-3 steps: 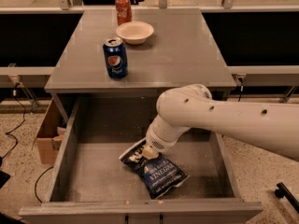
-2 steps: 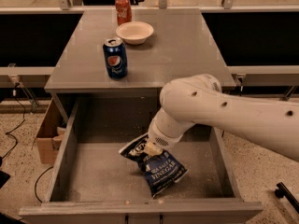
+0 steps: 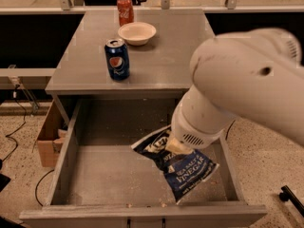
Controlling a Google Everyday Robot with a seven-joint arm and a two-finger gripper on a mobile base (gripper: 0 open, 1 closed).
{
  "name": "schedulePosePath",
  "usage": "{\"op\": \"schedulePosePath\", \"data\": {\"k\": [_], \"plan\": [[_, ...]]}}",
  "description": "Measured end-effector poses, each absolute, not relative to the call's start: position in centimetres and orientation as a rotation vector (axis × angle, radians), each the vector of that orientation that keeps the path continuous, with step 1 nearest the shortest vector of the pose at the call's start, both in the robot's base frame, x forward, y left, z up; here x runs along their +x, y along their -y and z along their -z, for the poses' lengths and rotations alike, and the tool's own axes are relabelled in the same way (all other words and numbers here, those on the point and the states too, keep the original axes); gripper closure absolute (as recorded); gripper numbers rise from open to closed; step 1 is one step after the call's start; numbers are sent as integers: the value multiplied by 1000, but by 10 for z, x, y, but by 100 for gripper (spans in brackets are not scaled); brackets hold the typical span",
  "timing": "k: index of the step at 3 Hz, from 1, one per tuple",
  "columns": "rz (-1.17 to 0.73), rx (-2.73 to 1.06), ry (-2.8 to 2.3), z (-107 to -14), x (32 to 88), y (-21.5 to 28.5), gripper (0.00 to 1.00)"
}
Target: Pick blue chip bag from top drawer and place on counter
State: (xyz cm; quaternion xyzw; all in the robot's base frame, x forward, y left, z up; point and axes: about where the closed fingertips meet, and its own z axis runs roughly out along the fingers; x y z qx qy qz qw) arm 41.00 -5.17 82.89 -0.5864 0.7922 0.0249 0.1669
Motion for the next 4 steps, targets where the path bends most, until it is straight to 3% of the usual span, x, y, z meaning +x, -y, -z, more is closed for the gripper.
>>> {"op": "schedulePosePath", "data": {"k": [2, 4], "plan": [[67, -1582, -2357, -944, 406, 120, 100], [106, -1456, -2570, -975, 502, 179, 100]]}}
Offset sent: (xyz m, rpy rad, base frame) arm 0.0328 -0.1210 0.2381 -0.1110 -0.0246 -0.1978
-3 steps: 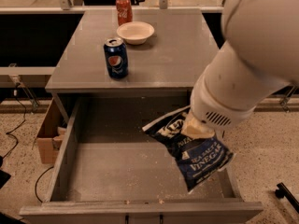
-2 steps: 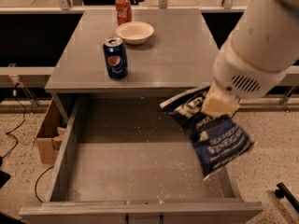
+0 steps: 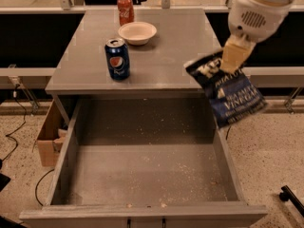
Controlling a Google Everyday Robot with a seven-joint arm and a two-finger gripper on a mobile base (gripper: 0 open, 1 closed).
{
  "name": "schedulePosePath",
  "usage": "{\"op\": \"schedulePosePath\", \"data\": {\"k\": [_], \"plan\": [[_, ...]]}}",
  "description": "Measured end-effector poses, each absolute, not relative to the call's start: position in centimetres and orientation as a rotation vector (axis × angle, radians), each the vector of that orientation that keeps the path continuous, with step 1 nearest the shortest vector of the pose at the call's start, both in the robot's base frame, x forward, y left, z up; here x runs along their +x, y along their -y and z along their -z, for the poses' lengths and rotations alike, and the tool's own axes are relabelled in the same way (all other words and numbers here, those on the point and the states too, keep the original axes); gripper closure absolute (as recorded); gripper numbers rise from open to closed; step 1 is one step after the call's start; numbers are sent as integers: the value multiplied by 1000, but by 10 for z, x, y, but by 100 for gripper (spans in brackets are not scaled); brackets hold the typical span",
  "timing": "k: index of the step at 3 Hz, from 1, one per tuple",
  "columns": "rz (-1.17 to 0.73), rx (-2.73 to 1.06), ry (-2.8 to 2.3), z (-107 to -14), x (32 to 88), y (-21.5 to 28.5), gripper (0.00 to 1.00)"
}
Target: Pick blue chip bag from top drawer and place on counter
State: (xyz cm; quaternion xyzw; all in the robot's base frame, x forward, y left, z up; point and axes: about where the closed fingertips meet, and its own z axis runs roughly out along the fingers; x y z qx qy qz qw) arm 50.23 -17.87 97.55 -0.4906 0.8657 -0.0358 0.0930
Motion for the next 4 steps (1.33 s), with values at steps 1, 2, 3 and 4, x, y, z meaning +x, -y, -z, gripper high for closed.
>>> {"op": "schedulePosePath", "data": {"k": [1, 2, 3, 4], "plan": [[163, -1379, -2587, -987, 567, 185, 100], [209, -1307, -2542, -1014, 619, 179, 100], [238, -1246, -2488, -1040, 652, 168, 100], [249, -1169, -2397, -1070, 677, 158, 100]]}}
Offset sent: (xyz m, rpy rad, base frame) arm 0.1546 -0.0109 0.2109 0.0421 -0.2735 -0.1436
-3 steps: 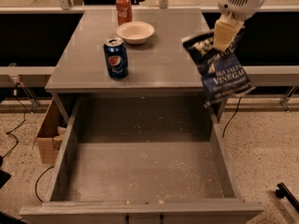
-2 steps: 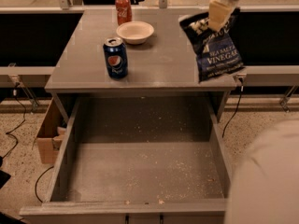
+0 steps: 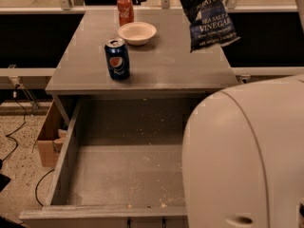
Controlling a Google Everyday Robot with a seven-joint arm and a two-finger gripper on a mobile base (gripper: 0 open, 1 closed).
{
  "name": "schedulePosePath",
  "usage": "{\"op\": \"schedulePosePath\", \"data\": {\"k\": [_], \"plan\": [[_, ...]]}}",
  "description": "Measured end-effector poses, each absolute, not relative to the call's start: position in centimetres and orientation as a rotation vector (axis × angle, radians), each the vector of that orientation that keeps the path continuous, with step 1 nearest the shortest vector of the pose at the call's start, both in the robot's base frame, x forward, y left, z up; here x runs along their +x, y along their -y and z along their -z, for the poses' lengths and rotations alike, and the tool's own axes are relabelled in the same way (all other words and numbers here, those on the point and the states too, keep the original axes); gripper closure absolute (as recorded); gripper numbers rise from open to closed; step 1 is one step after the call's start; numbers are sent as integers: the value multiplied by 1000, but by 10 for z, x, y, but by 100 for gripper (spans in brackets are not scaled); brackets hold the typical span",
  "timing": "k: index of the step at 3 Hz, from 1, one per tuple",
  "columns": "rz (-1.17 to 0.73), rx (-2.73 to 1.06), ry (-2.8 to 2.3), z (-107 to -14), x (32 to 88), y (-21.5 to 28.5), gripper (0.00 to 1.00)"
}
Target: Pick blue chip bag from top drawer and place on counter
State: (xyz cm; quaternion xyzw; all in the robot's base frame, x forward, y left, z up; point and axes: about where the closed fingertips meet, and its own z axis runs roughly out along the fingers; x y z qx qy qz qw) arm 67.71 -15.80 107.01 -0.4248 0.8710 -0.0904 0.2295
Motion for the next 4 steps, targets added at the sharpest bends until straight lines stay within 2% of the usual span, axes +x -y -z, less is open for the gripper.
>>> {"op": "schedulePosePath", "data": {"k": [1, 4], "plan": [[197, -1174, -2347, -1068, 696, 142, 100], [203, -1154, -2284, -1069, 718, 132, 36]]}}
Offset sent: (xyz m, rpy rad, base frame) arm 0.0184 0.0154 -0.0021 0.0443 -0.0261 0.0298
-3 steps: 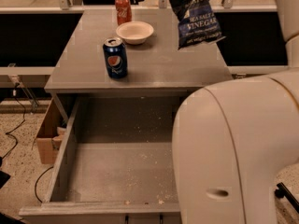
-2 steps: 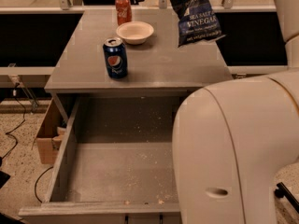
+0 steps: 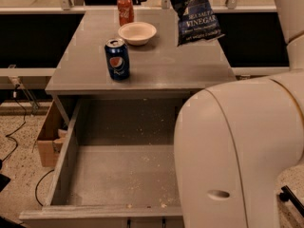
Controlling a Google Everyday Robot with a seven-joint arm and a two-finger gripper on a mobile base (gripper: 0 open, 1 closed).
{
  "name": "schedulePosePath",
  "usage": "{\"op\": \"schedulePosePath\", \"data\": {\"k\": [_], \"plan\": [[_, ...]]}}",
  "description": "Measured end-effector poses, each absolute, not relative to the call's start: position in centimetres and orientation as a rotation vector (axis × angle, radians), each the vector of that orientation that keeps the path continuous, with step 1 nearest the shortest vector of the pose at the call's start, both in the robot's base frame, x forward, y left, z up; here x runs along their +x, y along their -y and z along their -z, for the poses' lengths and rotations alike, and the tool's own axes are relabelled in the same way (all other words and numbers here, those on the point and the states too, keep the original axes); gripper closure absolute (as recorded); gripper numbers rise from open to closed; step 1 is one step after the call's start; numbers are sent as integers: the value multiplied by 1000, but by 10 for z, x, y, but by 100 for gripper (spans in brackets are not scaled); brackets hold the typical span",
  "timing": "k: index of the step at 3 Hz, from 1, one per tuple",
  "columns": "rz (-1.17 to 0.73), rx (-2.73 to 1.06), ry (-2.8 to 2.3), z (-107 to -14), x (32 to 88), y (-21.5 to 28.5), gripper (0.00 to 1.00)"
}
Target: Pick blue chip bag from top drawer and place on counter
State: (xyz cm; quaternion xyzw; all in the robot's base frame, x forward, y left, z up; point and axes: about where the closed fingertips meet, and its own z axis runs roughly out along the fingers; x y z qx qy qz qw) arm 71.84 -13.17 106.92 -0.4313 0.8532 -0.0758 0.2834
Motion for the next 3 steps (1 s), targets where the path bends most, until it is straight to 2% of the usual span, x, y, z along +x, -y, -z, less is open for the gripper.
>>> {"op": "schedulePosePath", "data": {"k": [1, 2, 3], "plan": [[204, -1152, -2274, -1068, 723, 130, 13], [204, -1151, -2268, -1067, 727, 128, 0], [204, -1151, -2268, -1067, 727, 128, 0]]}}
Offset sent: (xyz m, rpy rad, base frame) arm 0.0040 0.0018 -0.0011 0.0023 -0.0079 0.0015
